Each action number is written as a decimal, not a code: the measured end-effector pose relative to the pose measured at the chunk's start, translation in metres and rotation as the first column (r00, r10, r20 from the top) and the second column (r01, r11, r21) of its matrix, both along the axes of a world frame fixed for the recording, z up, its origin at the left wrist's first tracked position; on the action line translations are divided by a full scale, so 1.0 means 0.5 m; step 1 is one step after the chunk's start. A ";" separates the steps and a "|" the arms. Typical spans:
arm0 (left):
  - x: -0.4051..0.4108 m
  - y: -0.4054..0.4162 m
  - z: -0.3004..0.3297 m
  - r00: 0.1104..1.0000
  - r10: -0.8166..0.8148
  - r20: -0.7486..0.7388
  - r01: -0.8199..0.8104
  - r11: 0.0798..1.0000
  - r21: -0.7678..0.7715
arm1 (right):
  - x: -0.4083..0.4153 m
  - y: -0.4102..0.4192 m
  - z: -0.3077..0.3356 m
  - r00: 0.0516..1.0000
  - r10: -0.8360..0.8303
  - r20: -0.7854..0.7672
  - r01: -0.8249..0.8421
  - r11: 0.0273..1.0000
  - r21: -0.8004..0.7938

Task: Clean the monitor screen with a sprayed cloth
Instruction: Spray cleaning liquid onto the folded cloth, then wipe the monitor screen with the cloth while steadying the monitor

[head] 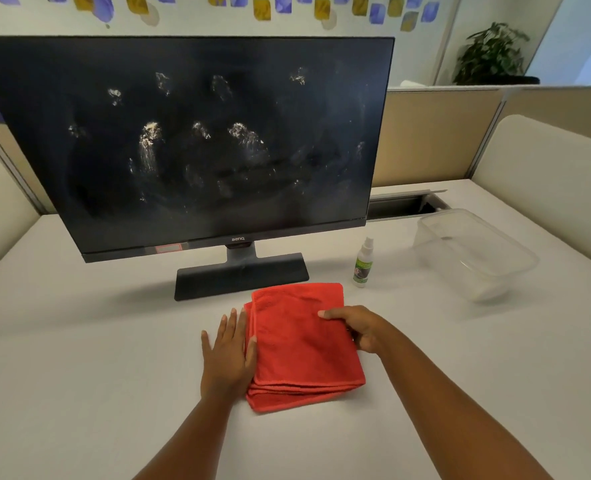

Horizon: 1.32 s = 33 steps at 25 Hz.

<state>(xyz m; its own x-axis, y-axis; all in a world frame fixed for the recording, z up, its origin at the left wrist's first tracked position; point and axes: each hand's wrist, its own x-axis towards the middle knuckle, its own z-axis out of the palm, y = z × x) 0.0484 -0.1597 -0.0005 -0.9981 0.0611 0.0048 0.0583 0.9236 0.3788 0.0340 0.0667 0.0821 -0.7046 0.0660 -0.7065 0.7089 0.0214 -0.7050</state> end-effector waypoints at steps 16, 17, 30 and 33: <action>0.005 -0.075 0.075 0.982 0.029 -0.184 -0.077 0.964 -0.255 | 0.001 -0.090 0.139 0.931 -0.208 -0.299 0.146 0.965 -0.216; -0.003 -0.084 0.090 0.977 0.054 -0.207 -0.102 0.968 -0.228 | -0.004 -0.101 0.150 0.924 -0.215 -0.318 0.147 0.964 -0.223; -0.171 -0.276 0.364 0.769 0.159 -0.620 -0.309 0.940 -0.142 | -0.050 -0.274 0.276 0.512 -0.362 -0.779 0.292 0.926 -0.238; -0.211 -0.331 0.442 0.718 0.153 -0.679 -0.332 0.933 -0.141 | -0.072 -0.340 0.308 0.346 -0.347 -0.872 0.337 0.913 -0.230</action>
<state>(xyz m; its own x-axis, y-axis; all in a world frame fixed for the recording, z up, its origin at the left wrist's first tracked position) -0.0568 -0.3255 0.2206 -0.7342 -0.0945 0.6723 -0.0332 0.9941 0.1035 -0.0022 -0.1032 0.2360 -0.8402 0.4561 0.2933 -0.3648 -0.0752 -0.9280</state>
